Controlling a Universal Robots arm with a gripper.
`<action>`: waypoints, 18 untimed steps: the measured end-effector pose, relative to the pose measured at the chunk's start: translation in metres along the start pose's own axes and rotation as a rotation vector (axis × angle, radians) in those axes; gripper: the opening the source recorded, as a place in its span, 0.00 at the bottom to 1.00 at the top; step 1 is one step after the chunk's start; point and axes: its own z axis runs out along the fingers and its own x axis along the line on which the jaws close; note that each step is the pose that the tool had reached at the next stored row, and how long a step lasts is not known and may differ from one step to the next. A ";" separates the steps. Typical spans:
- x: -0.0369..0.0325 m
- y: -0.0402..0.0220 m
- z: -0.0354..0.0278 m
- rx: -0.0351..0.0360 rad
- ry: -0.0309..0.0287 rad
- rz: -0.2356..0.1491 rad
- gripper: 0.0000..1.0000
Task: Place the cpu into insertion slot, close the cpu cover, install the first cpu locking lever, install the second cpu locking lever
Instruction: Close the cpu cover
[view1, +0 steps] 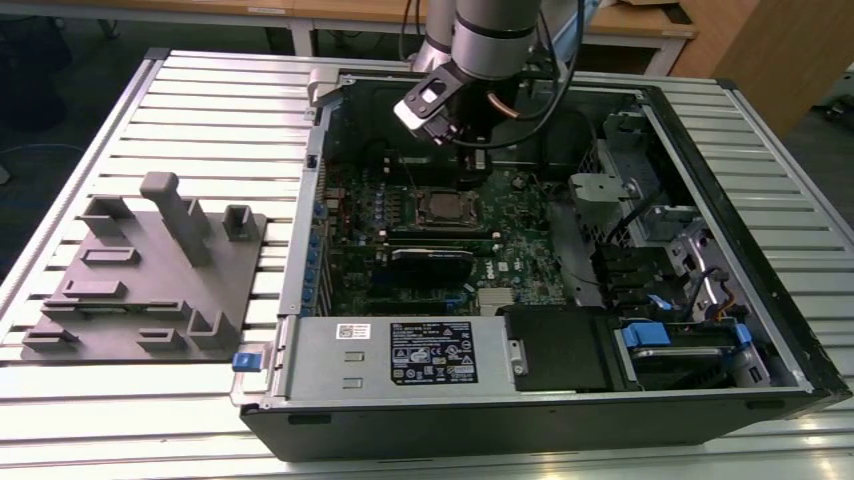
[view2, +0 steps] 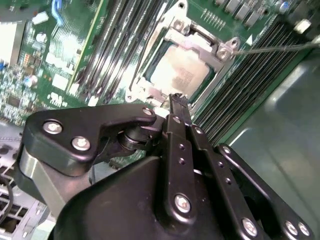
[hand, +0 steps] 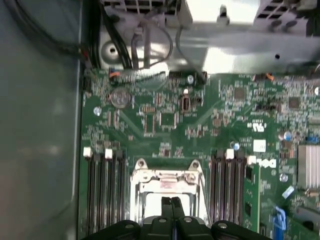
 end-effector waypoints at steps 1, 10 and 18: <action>0.0000 -0.0026 0.0010 0.0001 -0.0001 0.000 0.10; 0.0002 -0.0162 0.0152 0.0068 -0.0001 0.000 0.10; 0.0003 -0.0257 0.0269 0.0142 0.0000 0.000 0.10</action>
